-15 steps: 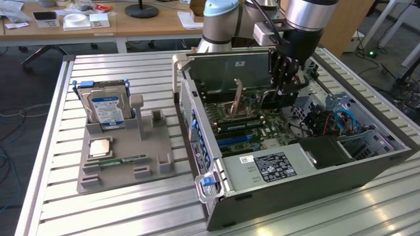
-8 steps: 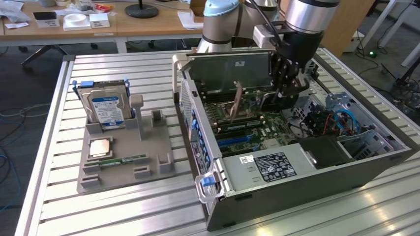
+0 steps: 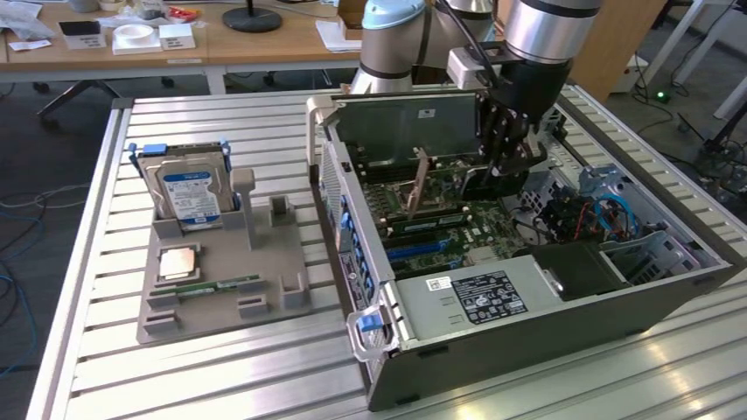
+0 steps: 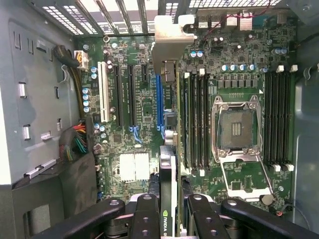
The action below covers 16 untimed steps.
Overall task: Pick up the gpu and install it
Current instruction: 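Insert the gpu into the slot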
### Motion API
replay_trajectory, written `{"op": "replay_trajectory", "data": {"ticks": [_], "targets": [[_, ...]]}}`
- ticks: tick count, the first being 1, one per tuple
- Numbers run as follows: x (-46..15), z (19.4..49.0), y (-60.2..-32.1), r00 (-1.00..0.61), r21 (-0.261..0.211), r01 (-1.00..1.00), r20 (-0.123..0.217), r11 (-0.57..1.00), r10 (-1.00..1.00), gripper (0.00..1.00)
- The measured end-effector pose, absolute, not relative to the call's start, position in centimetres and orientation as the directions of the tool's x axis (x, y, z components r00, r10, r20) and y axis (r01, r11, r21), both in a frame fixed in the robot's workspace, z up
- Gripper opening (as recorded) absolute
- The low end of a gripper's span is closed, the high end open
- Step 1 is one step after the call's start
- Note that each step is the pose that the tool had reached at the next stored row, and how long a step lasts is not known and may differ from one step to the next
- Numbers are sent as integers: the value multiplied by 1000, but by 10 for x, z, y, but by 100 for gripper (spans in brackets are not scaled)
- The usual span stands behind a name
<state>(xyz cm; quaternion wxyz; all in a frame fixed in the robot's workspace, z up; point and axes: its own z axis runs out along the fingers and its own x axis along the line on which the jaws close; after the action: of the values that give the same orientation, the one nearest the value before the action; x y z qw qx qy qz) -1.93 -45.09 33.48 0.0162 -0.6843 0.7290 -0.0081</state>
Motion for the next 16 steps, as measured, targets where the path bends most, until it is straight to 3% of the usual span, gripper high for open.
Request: {"op": "replay_trajectory", "data": {"ticks": [16], "targets": [[-23,332,-451,-63,-34,-997,-13,63,-998,26]]}}
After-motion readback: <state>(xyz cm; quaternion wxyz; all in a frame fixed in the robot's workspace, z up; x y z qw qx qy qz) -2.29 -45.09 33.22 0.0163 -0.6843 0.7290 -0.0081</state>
